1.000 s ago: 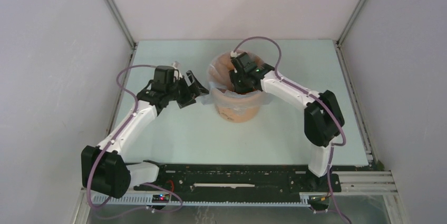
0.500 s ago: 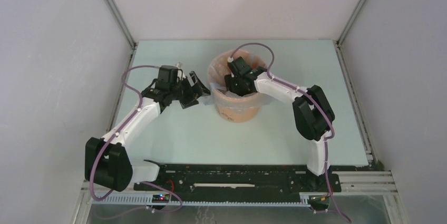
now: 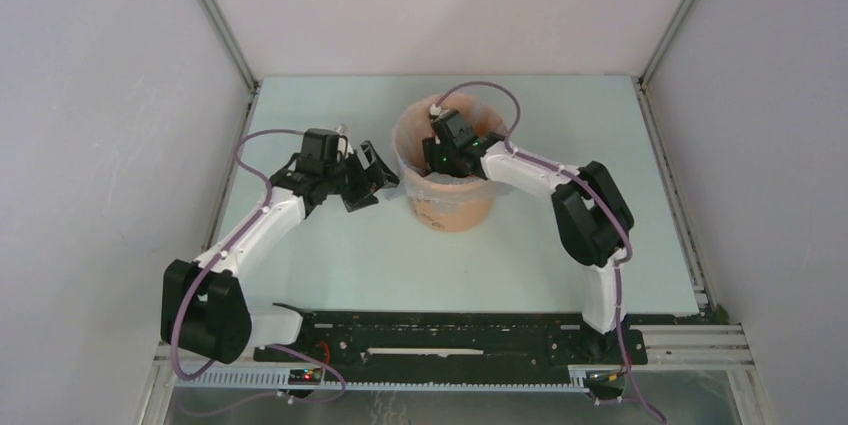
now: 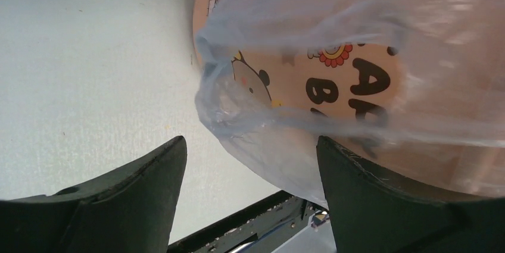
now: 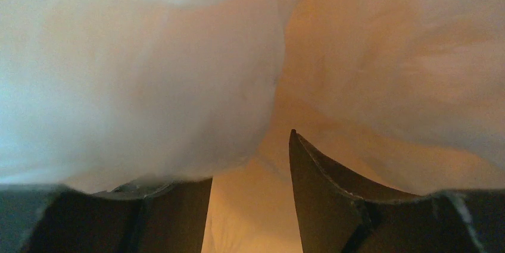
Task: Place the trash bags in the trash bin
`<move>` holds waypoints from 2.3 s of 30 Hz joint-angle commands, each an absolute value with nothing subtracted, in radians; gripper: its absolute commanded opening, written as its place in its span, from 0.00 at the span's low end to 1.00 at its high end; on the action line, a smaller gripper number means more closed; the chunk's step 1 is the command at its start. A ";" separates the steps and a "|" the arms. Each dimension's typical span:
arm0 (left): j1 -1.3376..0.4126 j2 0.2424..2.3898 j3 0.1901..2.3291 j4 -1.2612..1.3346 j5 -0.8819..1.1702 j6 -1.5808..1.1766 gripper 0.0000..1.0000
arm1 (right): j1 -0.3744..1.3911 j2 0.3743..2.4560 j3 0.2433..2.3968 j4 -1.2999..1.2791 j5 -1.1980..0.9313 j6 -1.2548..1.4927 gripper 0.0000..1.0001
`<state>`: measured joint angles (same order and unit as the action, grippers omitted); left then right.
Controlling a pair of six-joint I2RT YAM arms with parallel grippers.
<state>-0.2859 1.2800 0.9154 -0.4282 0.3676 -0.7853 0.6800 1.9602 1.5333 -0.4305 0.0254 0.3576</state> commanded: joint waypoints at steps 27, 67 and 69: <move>-0.295 1.233 0.881 -0.431 0.340 -0.737 0.79 | 0.660 1.793 1.712 -0.685 0.031 0.418 0.72; -0.300 1.263 0.970 -0.468 0.369 -0.750 0.84 | 0.654 2.095 1.575 -0.432 0.000 0.363 0.57; -0.301 1.265 0.969 -0.468 0.370 -0.749 0.84 | 0.655 2.096 1.575 -0.436 -0.011 0.359 0.58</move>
